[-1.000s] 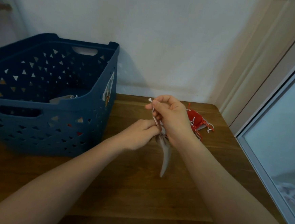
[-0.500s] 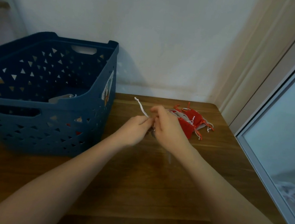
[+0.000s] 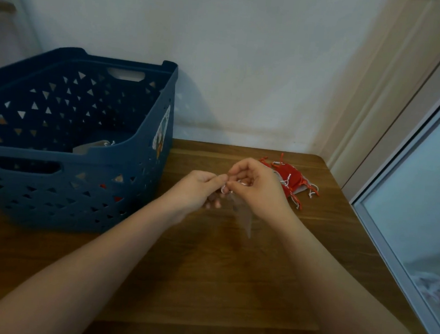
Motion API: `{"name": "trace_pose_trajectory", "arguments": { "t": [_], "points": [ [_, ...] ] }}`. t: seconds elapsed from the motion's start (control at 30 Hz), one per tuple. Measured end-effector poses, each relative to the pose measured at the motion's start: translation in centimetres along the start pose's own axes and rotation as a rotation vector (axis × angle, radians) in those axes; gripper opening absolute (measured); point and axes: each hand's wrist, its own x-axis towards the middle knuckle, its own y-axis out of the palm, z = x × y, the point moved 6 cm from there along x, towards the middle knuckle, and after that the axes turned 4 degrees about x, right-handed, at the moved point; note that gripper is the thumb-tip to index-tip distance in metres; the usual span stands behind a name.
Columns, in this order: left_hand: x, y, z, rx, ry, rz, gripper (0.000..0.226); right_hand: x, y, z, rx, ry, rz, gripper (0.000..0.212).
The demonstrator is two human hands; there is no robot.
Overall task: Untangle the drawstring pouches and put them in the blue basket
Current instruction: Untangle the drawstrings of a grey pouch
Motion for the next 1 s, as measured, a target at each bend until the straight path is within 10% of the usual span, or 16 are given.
{"name": "trace_pose_trajectory", "arguments": {
  "t": [0.47,0.77,1.0],
  "points": [
    [-0.5,-0.2,-1.8,0.462,0.152,-0.227,0.01,0.3,1.1,0.9,-0.742,-0.05,0.178,0.024],
    [-0.9,-0.3,-2.2,0.697,0.329,-0.374,0.014,-1.1,1.4,-0.5,-0.009,0.338,0.31,0.017],
    [-0.8,-0.3,-2.1,0.446,0.263,-0.37,0.011,-0.9,1.5,-2.3,0.503,0.592,0.195,0.015]
  ]
}}
